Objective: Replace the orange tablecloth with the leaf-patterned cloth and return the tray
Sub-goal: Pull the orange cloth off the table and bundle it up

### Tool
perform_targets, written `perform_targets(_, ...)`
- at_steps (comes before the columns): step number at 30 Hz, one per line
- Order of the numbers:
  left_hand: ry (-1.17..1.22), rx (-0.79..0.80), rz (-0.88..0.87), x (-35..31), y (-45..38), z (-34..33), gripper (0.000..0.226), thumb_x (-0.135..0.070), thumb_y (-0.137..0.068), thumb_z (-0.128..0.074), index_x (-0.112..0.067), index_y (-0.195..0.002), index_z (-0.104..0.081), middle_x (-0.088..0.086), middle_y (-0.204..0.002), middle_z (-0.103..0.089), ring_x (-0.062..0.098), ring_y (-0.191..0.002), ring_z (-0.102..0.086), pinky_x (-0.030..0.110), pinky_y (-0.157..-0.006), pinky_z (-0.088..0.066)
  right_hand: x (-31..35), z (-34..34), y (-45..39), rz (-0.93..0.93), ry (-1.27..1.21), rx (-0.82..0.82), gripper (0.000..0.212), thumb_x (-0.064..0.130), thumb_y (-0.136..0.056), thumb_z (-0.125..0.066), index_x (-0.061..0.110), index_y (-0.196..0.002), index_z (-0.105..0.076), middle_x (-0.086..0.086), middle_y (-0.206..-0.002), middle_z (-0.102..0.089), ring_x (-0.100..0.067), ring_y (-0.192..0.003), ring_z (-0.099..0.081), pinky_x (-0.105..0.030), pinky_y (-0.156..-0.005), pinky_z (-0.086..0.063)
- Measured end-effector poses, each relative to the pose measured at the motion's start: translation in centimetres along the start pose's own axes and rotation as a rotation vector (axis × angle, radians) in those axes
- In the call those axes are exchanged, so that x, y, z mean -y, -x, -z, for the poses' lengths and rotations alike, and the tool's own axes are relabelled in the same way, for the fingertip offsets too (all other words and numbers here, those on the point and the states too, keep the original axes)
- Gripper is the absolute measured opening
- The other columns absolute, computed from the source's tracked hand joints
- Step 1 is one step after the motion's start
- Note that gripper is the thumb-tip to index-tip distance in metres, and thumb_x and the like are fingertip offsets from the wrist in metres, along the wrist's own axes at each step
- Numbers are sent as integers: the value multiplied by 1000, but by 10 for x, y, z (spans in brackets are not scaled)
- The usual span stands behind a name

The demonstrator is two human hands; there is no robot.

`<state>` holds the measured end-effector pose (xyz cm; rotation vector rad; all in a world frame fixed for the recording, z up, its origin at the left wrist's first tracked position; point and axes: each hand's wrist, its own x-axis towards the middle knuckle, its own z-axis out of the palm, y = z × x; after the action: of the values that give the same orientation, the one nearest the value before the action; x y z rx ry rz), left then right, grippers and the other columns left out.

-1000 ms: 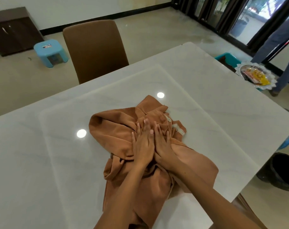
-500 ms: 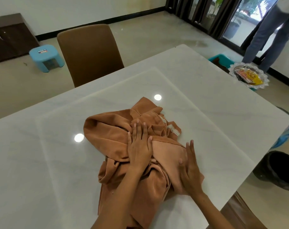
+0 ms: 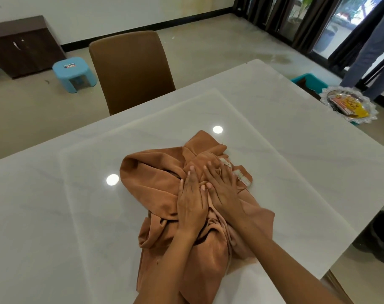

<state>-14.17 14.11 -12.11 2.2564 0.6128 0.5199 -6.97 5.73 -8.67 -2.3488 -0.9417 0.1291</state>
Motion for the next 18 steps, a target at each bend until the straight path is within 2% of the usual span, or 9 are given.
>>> perform_targets(1, -26, 24, -4, 2, -3, 1, 56, -39, -100, -20, -15, -150, -15, 2, -155, -24, 8, -142, -22, 33, -118, -13, -11, -9, 0, 12, 53, 82, 67, 49, -97, -3, 13, -144, -33, -8, -153, -25, -29, -144, -14, -61, -110, -15)
perform_targets(3, -131, 157, -68, 3, -5, 9, 71, -56, -95, -1, -13, -150, -14, 3, -157, -17, 10, -144, -13, 38, -118, -13, -32, -19, -2, 53, 123, 177, 55, 41, -96, -14, 22, -147, -24, 6, -155, -17, -15, -145, -1, -55, -115, -7)
perform_targets(5, -258, 357, -140, 8, -13, 22, 96, -75, -79, 11, -13, -151, 1, 3, -158, 4, 10, -145, 7, 39, -119, -3, -42, -26, -5, 73, 126, 164, 53, 39, -96, -16, 24, -146, -19, 7, -154, -17, -9, -144, 5, -47, -115, -2)
perform_targets(6, -297, 463, -173, 10, -16, 29, 106, -84, -71, 5, -12, -150, 9, 3, -157, 15, 11, -143, 18, 39, -118, 4, -38, -22, -8, 82, 130, 156, 52, 39, -96, -16, 25, -146, -19, 7, -154, -18, -7, -144, 7, -44, -115, -1)
perform_targets(8, -341, 632, -223, 12, -20, 41, 129, -92, -60, -27, -10, -146, 22, 5, -152, 32, 14, -138, 33, 42, -116, 15, -40, -24, -5, 88, 111, 148, 54, 46, -96, -9, 29, -146, -17, 10, -154, -14, -5, -143, 10, -45, -116, 1)
perform_targets(10, -391, 715, -281, 13, -23, 49, 147, -88, -51, -54, -9, -143, 29, 6, -148, 39, 18, -134, 39, 41, -111, 23, -41, -18, -7, 87, 26, 220, 61, 61, -91, 1, 34, -145, -12, 17, -153, -3, -6, -142, 13, -50, -116, 3)
perform_targets(11, -418, 722, -304, 14, -24, 51, 152, -85, -47, -61, -8, -142, 30, 7, -148, 39, 19, -134, 40, 40, -111, 23, -43, -13, -7, 106, -30, 265, 65, 67, -89, 2, 36, -146, -9, 18, -154, 2, -7, -142, 15, -52, -116, 3)
perform_targets(14, -471, 714, -309, 14, -28, 52, 156, -79, -45, -70, -7, -144, 26, 10, -151, 34, 21, -137, 35, 42, -114, 17, -44, 12, -13, 249, -49, 433, 81, 79, -82, -19, 37, -148, 2, 9, -157, 12, -16, -143, 18, -57, -115, 2)
perform_targets(18, -484, 696, -282, 9, -27, 53, 149, -73, -52, -73, -5, -146, 20, 12, -154, 25, 21, -141, 26, 41, -116, 12, -39, 38, -28, 422, 201, 678, 130, 87, -55, -52, 27, -147, 17, 0, -152, 33, -23, -139, 30, -54, -113, 9)
